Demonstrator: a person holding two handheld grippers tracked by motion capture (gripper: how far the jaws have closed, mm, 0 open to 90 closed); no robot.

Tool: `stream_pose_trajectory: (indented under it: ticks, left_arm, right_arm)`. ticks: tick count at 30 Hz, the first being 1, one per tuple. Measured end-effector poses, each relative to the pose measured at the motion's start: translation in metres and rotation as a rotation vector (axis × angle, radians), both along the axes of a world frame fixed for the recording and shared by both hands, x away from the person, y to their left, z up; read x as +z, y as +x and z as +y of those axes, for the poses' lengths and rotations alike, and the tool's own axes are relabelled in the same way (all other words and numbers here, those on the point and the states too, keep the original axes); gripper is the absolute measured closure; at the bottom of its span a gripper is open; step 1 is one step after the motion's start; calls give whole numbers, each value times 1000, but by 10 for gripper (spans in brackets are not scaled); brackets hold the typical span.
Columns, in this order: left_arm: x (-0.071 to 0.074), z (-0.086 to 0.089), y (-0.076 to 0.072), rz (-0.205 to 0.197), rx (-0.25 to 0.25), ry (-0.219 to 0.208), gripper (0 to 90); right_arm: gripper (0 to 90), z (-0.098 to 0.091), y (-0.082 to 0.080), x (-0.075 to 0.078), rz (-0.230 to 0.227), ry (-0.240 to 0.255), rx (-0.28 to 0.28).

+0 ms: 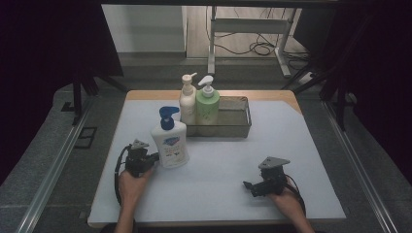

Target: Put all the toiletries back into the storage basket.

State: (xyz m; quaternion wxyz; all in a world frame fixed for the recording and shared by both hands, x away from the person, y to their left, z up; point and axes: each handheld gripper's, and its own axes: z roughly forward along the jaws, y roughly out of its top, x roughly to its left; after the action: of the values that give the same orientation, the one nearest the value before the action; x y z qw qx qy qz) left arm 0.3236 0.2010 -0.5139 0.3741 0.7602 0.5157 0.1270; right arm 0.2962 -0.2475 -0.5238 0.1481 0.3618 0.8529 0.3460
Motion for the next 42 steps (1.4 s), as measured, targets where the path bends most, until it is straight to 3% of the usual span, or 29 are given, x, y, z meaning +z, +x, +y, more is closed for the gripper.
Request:
stream_pose_trajectory:
  ticks: [13,21,42]
  left_arm:
    - [0,-17,-15,5,-60,-10,893]
    - [3,-35,-23,-6,-110,29,892]
    - [4,-62,-35,-7,-196,51,892]
  right_arm:
    - [0,0,0,0,0,0,0]
    - [0,0,0,0,0,0,0]
    - [0,0,0,0,4,-3,-1]
